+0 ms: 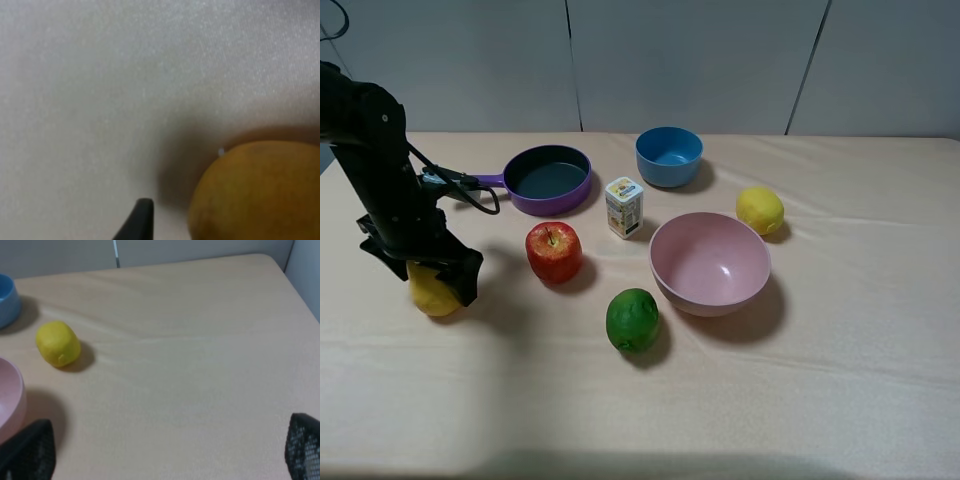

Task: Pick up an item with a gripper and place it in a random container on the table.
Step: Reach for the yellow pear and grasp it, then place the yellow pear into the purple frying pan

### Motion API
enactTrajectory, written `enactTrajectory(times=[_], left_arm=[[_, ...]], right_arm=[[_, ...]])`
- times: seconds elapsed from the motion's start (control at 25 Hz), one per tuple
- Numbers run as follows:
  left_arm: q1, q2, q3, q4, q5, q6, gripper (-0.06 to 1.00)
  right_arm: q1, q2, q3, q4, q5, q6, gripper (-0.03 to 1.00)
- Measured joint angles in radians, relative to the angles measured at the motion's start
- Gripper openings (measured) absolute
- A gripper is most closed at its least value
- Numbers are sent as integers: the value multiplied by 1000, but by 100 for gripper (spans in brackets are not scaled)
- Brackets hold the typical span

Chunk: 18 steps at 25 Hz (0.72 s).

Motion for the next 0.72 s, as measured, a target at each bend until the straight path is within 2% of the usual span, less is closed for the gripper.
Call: enactTrajectory(times=[0.12,0.28,0.72], left_arm=[[-6,0,0,-3,-3,5,88],[-8,0,0,-11,-5,7,72],[-8,0,0,-11,-3,7,72]], right_arm=[[0,0,0,0,0,0,69],[0,0,0,1,0,0,69],[0,0,0,1,0,0,69]])
